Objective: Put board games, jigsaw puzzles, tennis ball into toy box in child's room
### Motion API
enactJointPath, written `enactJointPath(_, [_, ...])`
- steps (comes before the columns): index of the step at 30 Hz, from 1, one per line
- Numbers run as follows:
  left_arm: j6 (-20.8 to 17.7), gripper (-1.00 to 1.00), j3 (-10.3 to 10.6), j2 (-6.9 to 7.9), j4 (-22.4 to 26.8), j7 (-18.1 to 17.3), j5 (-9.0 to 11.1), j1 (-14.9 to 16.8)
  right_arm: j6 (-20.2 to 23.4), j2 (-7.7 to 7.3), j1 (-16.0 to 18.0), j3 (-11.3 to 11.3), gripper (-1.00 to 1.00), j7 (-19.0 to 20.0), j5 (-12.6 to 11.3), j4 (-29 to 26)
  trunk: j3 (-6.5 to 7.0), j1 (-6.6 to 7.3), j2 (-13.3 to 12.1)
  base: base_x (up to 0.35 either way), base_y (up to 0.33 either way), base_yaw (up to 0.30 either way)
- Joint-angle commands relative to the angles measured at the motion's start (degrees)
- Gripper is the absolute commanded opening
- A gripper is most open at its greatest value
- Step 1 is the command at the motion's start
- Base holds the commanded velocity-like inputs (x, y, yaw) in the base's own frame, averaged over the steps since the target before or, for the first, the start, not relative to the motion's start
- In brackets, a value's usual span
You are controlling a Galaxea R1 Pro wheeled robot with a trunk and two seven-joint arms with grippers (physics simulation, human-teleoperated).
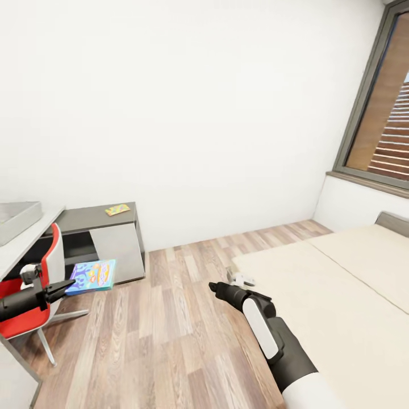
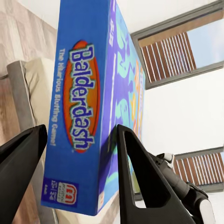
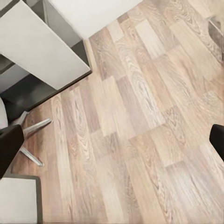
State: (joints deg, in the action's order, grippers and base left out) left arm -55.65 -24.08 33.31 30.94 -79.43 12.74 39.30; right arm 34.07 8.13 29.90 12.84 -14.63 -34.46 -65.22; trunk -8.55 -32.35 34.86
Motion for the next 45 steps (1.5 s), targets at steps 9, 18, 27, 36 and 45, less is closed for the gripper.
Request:
enactJointPath(9, [-0.53,-1.0,0.07,0.06,-0.01,-0.2,0.18,0.07,0.11,-0.01,0.07,0.07,1.0,-0.58,-0.61,-0.09,-0.1,-0.02,0.09,0.007,0.0,0.291])
enactJointPath(18, [-0.52,-1.0,0.17,0.04,-0.01,-0.14,0.18,0.07,0.05,-0.03,0.06,0.08,1.0,-0.44,-0.54,-0.09,-0.1,-0.02,0.09,0.258,0.001,0.259])
enactJointPath(27, [-0.41,-1.0,0.15,-0.03,-0.01,-0.12,0.18,0.07,0.03,-0.04,0.07,0.11,1.0,-0.39,-0.49,-0.05,-0.1,-0.02,0.09,0.32,0.112,0.027])
enactJointPath(36, [-0.26,-1.0,0.1,0.06,-0.01,-0.12,0.18,0.07,-2.04,-0.04,0.07,0.17,1.0,-0.25,-0.61,-0.08,-0.1,-0.02,0.09,0.33,0.028,0.001])
enactJointPath(45, [0.06,-1.0,0.11,0.04,-0.01,-0.12,0.18,0.07,-2.34,-0.04,0.06,1.32,1.0,-0.14,-0.61,-0.09,-0.05,-0.02,0.09,0.334,0.0,0.0])
